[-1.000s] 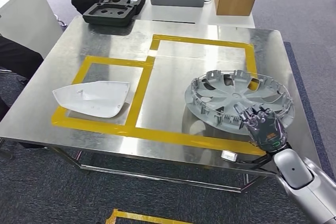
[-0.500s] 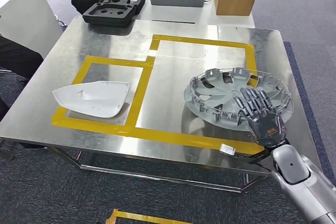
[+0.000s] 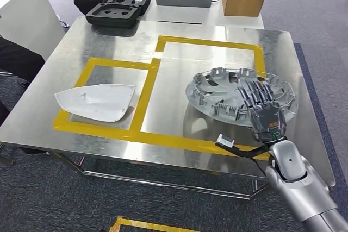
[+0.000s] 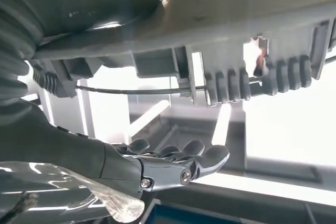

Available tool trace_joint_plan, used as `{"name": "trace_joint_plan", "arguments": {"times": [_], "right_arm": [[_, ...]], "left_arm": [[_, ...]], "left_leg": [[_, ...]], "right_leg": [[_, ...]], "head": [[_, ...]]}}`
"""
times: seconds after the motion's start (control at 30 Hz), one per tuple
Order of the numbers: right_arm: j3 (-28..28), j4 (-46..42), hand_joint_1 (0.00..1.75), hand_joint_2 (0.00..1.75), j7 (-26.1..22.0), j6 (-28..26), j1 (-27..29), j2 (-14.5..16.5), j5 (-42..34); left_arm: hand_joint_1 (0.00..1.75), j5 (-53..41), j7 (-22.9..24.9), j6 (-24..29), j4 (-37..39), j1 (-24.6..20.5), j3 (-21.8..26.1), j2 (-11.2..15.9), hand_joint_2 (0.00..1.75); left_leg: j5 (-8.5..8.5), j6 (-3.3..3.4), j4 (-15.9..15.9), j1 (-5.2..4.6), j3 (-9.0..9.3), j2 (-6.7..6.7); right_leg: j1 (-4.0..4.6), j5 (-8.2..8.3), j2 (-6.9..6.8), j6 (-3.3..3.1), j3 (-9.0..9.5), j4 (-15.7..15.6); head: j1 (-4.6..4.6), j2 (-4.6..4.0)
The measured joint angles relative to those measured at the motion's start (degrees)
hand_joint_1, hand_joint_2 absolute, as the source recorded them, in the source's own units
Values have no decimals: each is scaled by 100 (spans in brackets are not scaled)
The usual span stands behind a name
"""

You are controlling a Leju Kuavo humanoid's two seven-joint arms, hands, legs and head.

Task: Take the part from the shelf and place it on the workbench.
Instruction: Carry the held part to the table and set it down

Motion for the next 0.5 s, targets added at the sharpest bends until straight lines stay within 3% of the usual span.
{"name": "trace_joint_plan", "arguments": {"times": [0.2,0.4,0.5], "right_arm": [[-6,-22,0,175,21,853,-117,227,-671],[46,-200,0,175,336,2292,-389,389,-1429],[106,-294,0,175,430,2549,-522,421,-1529]], "left_arm": [[0,21,1,10,1,4,0,-5,0],[0,125,20,34,2,21,0,-16,0],[0,139,24,34,2,35,0,-20,0]], "left_leg": [[1,1,0,0,0,0],[2,1,0,0,-1,0],[3,2,0,0,-2,-2]], "right_leg": [[0,0,-1,0,1,0],[0,2,0,0,-1,1],[0,2,-5,0,-1,1]], "head": [[0,0],[0,0],[0,0]]}}
